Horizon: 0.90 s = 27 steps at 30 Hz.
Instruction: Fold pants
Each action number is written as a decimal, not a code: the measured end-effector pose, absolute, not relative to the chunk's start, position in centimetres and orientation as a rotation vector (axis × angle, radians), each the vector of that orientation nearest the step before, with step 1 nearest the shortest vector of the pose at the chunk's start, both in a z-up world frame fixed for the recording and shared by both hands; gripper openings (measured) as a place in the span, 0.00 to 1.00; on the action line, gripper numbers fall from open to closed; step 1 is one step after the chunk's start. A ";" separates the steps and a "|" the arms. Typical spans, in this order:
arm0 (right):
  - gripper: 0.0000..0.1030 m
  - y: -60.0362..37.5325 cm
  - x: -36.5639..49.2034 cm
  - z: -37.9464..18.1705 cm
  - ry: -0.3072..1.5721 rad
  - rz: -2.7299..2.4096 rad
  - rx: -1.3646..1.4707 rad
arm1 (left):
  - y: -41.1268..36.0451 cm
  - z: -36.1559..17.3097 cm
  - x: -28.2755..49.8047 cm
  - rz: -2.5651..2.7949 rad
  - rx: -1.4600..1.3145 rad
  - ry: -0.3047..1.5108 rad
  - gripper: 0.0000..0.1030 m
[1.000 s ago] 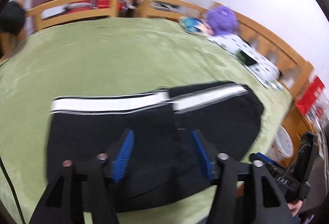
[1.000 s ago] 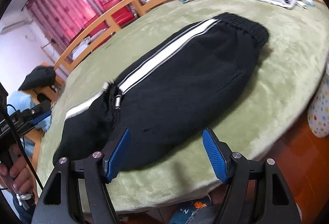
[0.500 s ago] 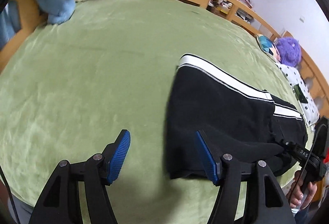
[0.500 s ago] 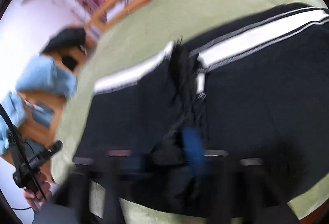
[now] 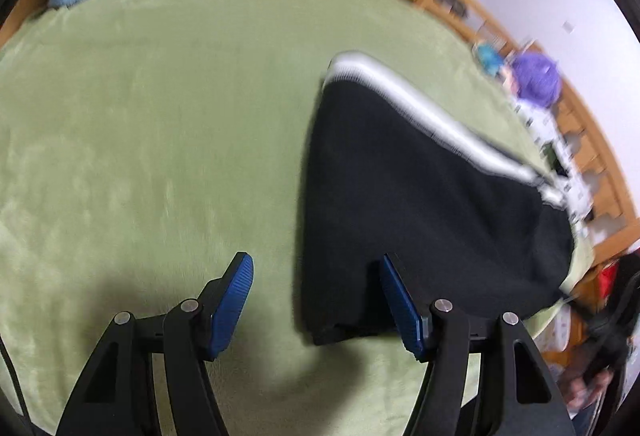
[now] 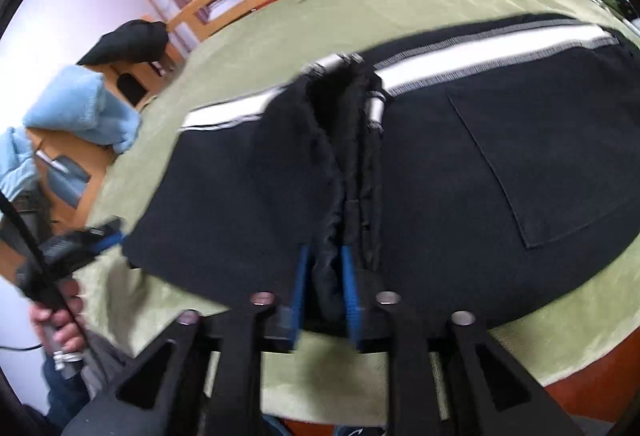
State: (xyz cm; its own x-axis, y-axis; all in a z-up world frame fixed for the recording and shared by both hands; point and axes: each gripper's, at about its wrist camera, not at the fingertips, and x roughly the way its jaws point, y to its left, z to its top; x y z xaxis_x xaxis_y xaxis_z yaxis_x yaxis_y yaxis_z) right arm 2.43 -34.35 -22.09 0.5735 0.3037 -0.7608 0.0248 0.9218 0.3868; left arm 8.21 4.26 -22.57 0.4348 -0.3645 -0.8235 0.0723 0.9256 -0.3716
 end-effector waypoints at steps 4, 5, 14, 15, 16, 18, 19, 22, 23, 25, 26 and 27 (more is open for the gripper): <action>0.75 -35.2 3.7 -18.4 0.809 0.121 0.359 | 3.8 -23.7 7.6 -0.282 -0.280 1.067 0.63; 0.75 -35.1 4.5 -18.2 0.812 0.123 0.353 | 3.8 -23.7 7.5 -0.282 -0.278 1.065 0.63; 0.44 -37.0 16.5 -25.3 1.080 0.232 0.544 | 4.6 -23.1 6.9 -0.343 -0.278 1.076 0.65; 0.18 -37.0 16.9 -25.4 1.088 0.227 0.530 | 4.6 -23.0 6.9 -0.350 -0.282 1.070 0.65; 0.17 -36.9 17.4 -24.9 1.084 0.263 0.508 | 4.6 -22.8 6.8 -0.359 -0.289 1.063 0.65; 0.13 -38.4 17.5 -22.8 0.958 0.309 0.560 | 4.4 -22.4 6.5 -0.394 -0.315 1.034 0.65; 0.13 -39.0 17.4 -22.2 0.923 0.320 0.582 | 4.4 -22.2 6.3 -0.405 -0.329 1.014 0.65; 0.19 -39.4 18.4 -22.5 0.946 0.256 0.534 | 3.8 -21.9 6.0 -0.406 -0.323 0.987 0.65; 0.30 -39.0 18.8 -23.6 0.998 0.238 0.507 | 3.5 -22.0 6.1 -0.394 -0.312 0.994 0.65; 0.33 -38.5 19.2 -25.3 1.099 0.219 0.477 | 3.3 -21.9 6.3 -0.375 -0.303 1.006 0.65; 0.33 -38.7 18.4 -25.2 1.091 0.226 0.481 | 3.5 -21.9 6.4 -0.367 -0.313 1.010 0.65; 0.38 -39.0 17.3 -24.5 1.061 0.212 0.483 | 3.7 -21.8 6.5 -0.367 -0.335 1.011 0.65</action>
